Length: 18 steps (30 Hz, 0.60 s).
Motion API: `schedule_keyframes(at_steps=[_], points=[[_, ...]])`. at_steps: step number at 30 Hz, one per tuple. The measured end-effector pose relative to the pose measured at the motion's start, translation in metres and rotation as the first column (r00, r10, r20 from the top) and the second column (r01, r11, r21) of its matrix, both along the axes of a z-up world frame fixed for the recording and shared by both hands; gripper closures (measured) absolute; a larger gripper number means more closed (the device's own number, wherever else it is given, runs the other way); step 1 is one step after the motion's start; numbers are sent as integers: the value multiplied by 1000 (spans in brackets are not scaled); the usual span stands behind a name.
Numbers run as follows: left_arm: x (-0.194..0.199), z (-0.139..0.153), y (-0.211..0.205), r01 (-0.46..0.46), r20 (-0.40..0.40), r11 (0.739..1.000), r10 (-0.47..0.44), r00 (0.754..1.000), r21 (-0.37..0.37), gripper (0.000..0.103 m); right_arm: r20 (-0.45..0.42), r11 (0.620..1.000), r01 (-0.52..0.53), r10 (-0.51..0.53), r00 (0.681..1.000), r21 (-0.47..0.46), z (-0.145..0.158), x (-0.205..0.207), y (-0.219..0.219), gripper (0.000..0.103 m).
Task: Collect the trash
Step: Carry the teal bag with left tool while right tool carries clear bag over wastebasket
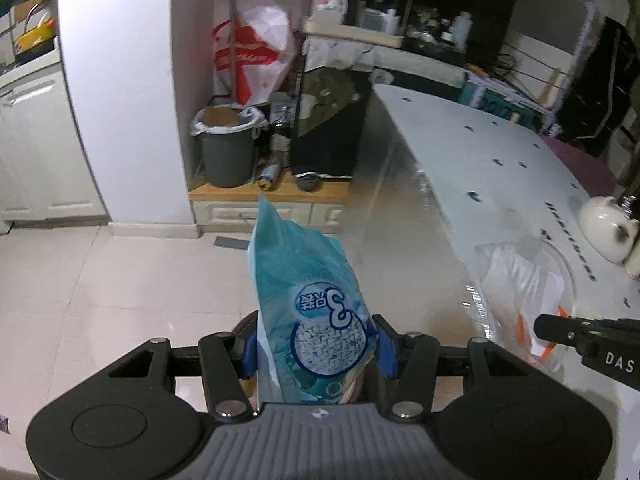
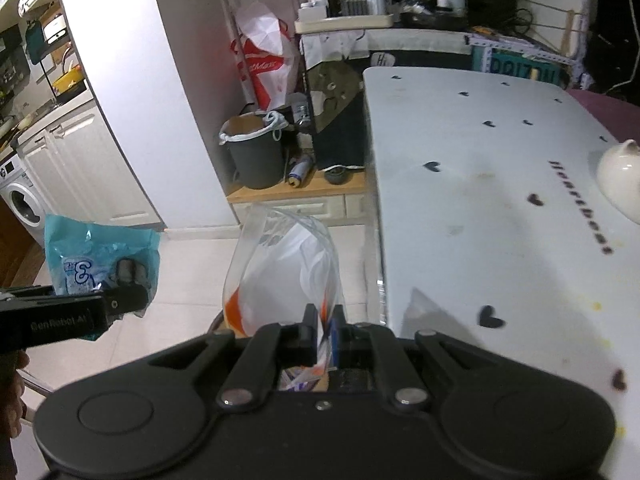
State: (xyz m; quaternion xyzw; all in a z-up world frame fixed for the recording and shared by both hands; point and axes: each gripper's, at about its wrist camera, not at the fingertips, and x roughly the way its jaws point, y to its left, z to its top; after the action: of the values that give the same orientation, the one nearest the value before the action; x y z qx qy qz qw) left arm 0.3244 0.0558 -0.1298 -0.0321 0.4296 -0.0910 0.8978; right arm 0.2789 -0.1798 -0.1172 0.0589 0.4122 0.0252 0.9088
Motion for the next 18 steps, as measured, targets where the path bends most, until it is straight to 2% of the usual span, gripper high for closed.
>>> schedule_keyframes(at_steps=[6,11,18], points=[[32,-27,21,-31,-65,1000,31,997,2,48,-61,1000,-14,15,998,12,-24,33,17,97],[62,-65,31,-43,-162,999,43,986,3,48,-133,1000,-22,25,991,21,-56,66,28,97],[97,-135,39,-49,-322,999,47,945,4,48,-252,998,-43,55,966,52,-112,112,43,97]])
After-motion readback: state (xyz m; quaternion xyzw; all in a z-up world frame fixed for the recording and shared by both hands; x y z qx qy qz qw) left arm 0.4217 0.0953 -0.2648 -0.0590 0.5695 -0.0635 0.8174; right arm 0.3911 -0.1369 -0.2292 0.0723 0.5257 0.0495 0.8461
